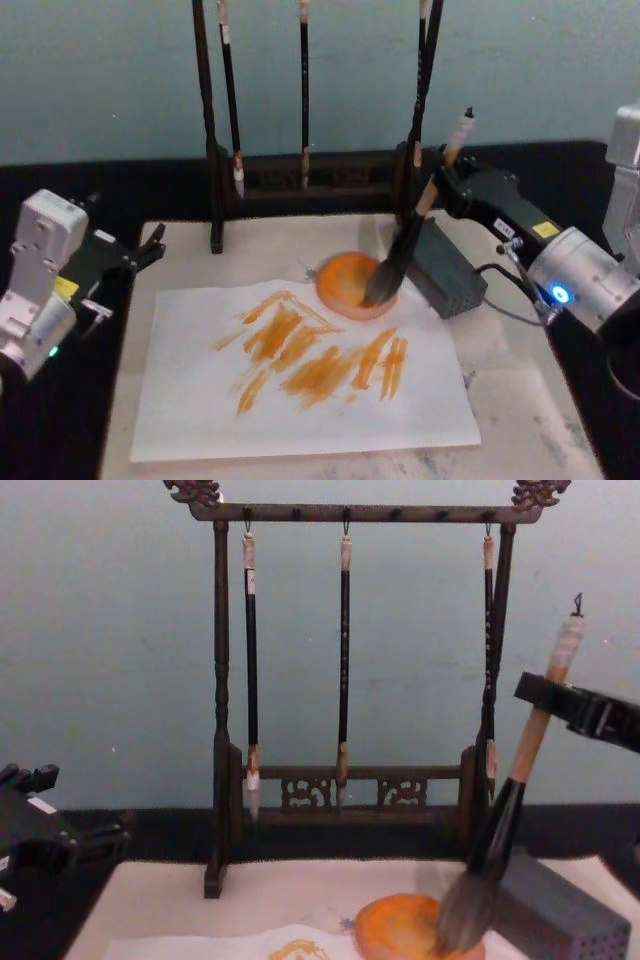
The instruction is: Pick up the brush from the inkstone, write on the paper, then place the brush back to its original position.
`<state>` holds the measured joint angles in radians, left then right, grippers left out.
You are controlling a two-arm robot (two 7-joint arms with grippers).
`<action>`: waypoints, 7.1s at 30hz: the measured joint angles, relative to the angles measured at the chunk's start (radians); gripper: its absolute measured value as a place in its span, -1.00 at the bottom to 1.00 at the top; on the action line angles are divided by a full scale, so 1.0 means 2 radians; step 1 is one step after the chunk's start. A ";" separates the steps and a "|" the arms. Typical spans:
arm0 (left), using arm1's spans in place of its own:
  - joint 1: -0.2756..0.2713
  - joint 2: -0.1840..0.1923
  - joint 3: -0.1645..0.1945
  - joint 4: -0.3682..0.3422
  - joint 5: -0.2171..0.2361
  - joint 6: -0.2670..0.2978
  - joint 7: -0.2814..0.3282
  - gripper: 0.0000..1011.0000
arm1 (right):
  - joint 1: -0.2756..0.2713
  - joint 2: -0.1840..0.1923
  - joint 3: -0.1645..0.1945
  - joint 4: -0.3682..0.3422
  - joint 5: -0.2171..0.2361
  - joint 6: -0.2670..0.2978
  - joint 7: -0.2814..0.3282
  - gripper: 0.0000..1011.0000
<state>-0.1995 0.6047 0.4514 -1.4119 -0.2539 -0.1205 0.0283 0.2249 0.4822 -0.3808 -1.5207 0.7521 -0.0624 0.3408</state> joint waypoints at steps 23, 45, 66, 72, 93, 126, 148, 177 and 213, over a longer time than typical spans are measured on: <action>0.000 0.000 0.000 0.000 0.000 0.000 0.000 0.98 | -0.033 0.032 -0.029 -0.063 -0.184 -0.098 0.022 -0.65; 0.000 0.000 0.000 0.000 0.000 0.000 0.000 0.98 | -0.028 0.004 -0.049 -0.039 -0.234 -0.124 0.065 -0.65; 0.000 0.000 0.000 0.000 0.000 0.000 0.000 0.98 | -0.028 -0.023 -0.035 -0.023 -0.263 -0.147 0.077 -0.65; 0.000 0.000 0.000 0.000 0.000 0.000 0.000 0.98 | -0.029 -0.031 -0.031 -0.015 -0.269 -0.147 0.083 -0.65; 0.000 0.000 0.000 0.000 0.000 0.000 0.000 0.98 | -0.051 -0.020 -0.019 -0.030 -0.271 -0.138 0.095 -0.65; 0.000 0.000 0.000 0.000 0.000 0.000 0.000 0.98 | -0.113 0.014 0.024 -0.084 -0.250 -0.136 0.091 -0.65; 0.000 0.000 0.000 0.000 0.000 0.000 0.000 0.98 | -0.144 0.026 0.050 -0.106 -0.246 -0.137 0.086 -0.65; 0.000 0.000 0.000 0.000 0.000 0.000 0.000 0.98 | -0.080 -0.029 0.065 -0.069 -0.155 -0.097 0.088 -0.65; 0.000 0.000 0.000 0.000 0.000 0.000 0.000 0.98 | 0.043 -0.080 0.078 0.103 0.097 0.101 0.067 -0.65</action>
<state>-0.1995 0.6047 0.4514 -1.4120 -0.2539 -0.1205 0.0283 0.3117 0.3229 -0.2239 -1.3151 0.9461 0.1402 0.4751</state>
